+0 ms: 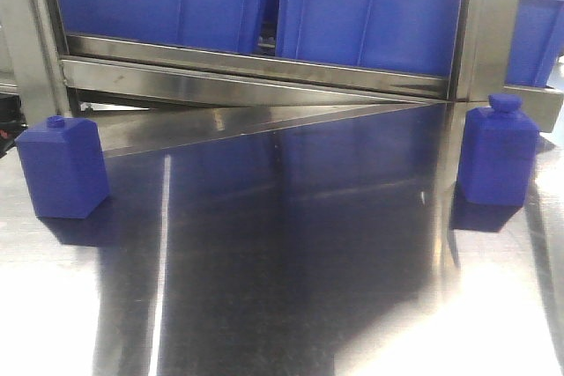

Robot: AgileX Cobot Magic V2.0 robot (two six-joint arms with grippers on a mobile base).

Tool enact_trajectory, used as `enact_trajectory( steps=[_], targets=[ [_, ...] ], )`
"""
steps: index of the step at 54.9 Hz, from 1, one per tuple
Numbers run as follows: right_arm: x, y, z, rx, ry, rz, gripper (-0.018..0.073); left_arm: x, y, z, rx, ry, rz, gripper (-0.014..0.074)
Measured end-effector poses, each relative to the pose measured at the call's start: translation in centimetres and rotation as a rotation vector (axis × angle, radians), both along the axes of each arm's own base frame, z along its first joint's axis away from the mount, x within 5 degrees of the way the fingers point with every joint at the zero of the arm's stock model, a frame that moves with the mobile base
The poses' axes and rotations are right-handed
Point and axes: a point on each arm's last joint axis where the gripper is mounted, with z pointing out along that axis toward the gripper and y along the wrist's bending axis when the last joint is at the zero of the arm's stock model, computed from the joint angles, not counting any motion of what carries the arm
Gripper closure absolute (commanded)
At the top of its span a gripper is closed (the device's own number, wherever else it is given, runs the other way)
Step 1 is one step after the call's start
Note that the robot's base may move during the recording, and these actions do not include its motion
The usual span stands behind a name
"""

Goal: Pick and sort blue part to right shelf
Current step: 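Move the left gripper toward the blue bottle part nearest it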

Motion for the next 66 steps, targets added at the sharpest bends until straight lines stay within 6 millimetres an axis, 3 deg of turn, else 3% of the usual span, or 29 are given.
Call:
enact_trajectory(
  steps=[32,43,49,55,66],
  targets=[
    [0.0,0.0,0.0,0.0,0.0,0.0,0.0501,0.0,0.0,0.0,0.0,0.0,0.0,0.0461],
    [0.0,0.0,0.0,0.0,0.0,0.0,0.0501,-0.1,-0.1,0.8,0.0,-0.091,-0.008,0.0461],
    [0.0,0.0,0.0,0.0,0.0,0.0,0.0501,-0.4,-0.2,1.9,0.001,-0.211,-0.018,0.0461],
    [0.0,0.0,0.0,0.0,0.0,0.0,0.0501,-0.7,-0.1,3.3,0.001,-0.22,-0.014,0.0458],
    [0.0,0.0,0.0,0.0,0.0,0.0,0.0501,-1.9,0.1,10.9,-0.003,-0.135,0.012,0.0428]
  ],
)
